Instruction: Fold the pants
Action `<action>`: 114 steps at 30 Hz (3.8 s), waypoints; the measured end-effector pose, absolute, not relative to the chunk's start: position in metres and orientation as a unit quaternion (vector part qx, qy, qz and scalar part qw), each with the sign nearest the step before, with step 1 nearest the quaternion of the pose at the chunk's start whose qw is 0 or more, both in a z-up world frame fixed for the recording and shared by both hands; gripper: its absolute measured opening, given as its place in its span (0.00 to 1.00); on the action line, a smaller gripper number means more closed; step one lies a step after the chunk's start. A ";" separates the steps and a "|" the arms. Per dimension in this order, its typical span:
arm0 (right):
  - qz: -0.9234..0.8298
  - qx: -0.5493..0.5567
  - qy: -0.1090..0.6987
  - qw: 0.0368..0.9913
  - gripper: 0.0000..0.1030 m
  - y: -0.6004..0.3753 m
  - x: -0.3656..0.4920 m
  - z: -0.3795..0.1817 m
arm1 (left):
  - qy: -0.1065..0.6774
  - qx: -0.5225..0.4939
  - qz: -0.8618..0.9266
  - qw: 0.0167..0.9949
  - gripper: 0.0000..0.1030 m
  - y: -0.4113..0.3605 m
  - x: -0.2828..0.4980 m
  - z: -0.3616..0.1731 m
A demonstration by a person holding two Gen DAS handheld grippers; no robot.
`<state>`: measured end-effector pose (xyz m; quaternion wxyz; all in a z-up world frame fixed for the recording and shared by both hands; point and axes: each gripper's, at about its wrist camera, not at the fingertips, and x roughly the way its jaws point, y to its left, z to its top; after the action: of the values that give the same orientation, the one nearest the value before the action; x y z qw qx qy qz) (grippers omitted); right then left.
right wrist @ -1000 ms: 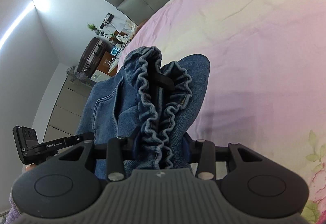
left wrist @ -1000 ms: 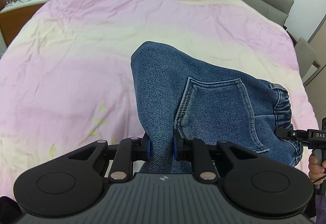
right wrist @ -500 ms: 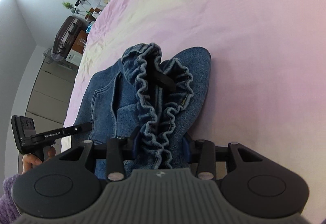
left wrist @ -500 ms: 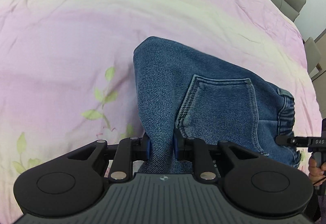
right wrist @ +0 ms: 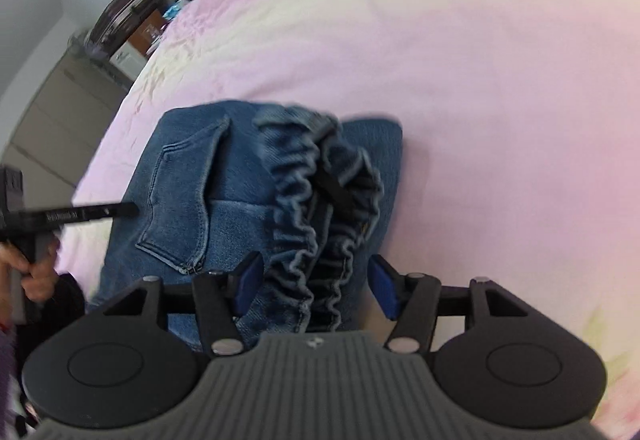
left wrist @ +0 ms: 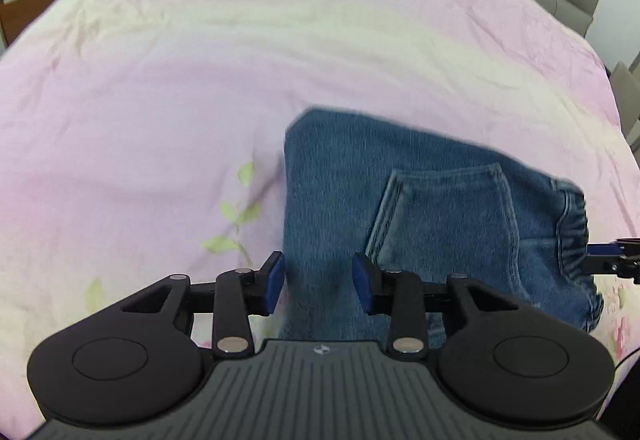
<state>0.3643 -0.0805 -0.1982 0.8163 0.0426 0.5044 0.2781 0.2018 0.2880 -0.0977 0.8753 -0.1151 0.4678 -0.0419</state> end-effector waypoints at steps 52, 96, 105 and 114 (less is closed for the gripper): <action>0.327 -0.078 0.448 0.829 0.14 -0.041 0.298 -0.228 | 0.455 0.081 -0.026 0.886 0.50 0.249 0.066 -0.116; 0.310 -0.062 0.450 0.835 0.10 -0.043 0.294 -0.229 | 0.493 0.018 0.091 0.865 0.32 0.259 0.082 -0.167; 0.304 -0.039 0.418 0.855 0.44 -0.069 0.268 -0.159 | 0.457 0.030 0.096 0.884 0.40 0.230 0.048 -0.090; 0.290 0.003 0.341 0.894 0.62 -0.114 0.193 -0.072 | 0.342 0.046 0.103 0.933 0.66 0.170 0.014 0.009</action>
<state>0.1933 -0.1141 -0.0720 0.8943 0.0029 0.3412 0.2896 0.0136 0.1697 0.0088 0.9328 0.0460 0.3422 0.1035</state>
